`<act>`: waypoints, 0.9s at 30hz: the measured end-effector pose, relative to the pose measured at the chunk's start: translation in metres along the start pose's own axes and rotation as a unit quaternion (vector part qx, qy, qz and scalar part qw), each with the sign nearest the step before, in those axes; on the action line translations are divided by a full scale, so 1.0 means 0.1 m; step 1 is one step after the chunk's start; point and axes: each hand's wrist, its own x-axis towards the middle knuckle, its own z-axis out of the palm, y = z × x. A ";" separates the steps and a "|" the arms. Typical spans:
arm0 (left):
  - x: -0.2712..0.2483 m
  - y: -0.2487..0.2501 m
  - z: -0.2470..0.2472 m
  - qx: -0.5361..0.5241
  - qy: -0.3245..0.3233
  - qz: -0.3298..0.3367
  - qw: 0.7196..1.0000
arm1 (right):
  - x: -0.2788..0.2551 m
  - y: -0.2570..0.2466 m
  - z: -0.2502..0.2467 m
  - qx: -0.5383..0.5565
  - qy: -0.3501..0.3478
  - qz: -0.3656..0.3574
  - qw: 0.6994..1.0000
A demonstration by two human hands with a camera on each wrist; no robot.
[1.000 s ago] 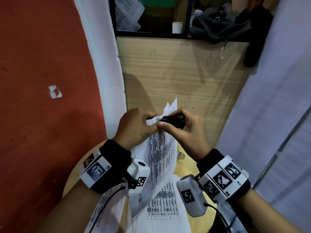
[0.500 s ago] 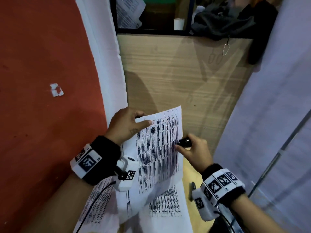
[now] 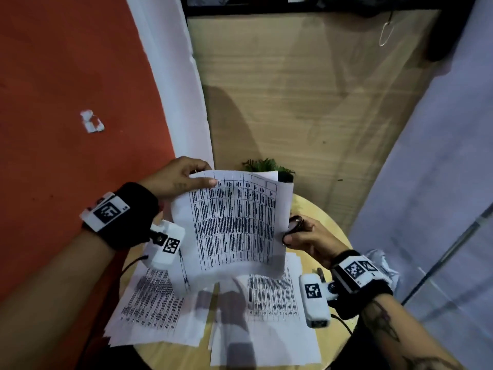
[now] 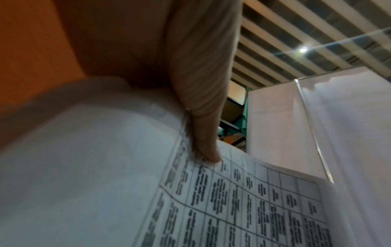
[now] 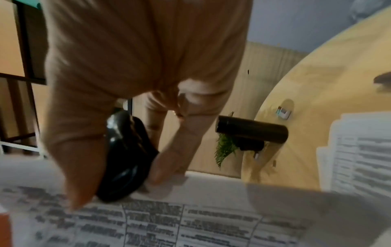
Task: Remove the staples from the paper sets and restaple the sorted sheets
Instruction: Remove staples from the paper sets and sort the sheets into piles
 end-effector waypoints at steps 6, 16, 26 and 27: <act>0.02 -0.21 -0.14 -0.013 -0.061 -0.025 0.998 | 0.19 0.00 0.08 0.066 0.043 -0.001 0.997; 0.02 -1.44 0.04 0.053 -0.045 -0.192 0.979 | 0.06 0.60 -0.24 -0.020 0.142 0.122 0.982; 0.04 -2.48 0.44 0.273 -0.169 -0.297 0.899 | -0.17 1.51 -0.44 -0.097 0.205 0.234 0.945; 0.06 -2.50 0.46 0.280 -0.173 -0.302 0.895 | -0.17 1.59 -0.44 -0.098 0.206 0.244 0.943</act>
